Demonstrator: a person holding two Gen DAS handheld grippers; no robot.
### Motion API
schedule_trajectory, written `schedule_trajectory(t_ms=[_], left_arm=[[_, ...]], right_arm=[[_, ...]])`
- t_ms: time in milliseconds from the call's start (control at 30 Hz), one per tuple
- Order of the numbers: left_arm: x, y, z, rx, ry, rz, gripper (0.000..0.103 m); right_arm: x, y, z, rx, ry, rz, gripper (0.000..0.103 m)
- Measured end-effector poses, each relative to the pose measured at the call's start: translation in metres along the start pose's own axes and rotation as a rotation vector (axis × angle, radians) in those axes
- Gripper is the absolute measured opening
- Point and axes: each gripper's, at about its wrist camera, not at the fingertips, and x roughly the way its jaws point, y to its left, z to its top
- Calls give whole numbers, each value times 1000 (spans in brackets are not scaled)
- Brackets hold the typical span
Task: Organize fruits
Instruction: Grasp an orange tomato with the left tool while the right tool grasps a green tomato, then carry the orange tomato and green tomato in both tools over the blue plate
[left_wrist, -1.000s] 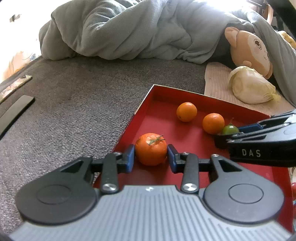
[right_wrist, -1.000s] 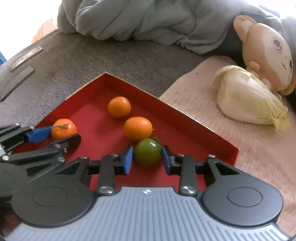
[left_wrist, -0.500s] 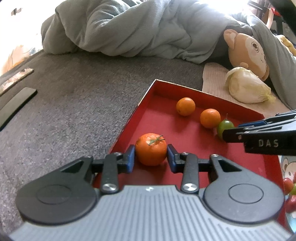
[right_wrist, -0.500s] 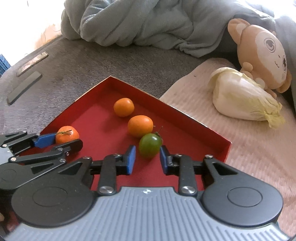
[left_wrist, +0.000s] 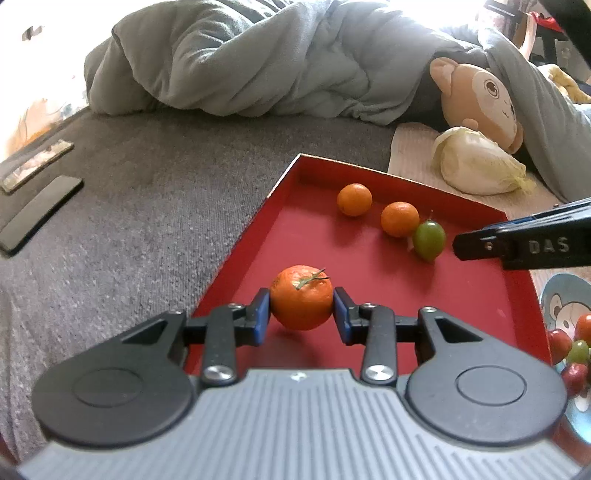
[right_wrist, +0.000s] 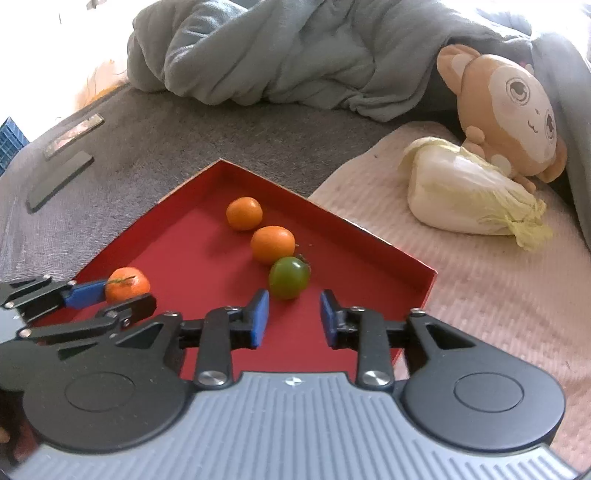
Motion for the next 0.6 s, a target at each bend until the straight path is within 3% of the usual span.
schedule_trajectory(t_ms=[100,133,300,367,500,600], left_arm=[[-1,-4,-2,13,-8,1,39],[-2,-5,-2,19,-12,3,39],[-1,-4,-2,22,-14,4,39],[-2,-3,-2,20,-14,-3,39],[-5,-3,-4,33,-22,-10,39],[-6,-1,-4,31,-24,-11,39]], right_arm=[[12,3,3,4,16,17,50],[16,5,4,-3,22,14,55],[40,9,11,4,51,-17,56],[48,10,15,5,60,-29,54],[56,11,21,23,63,-45,36],[57,15,22,15,66,-43,34]])
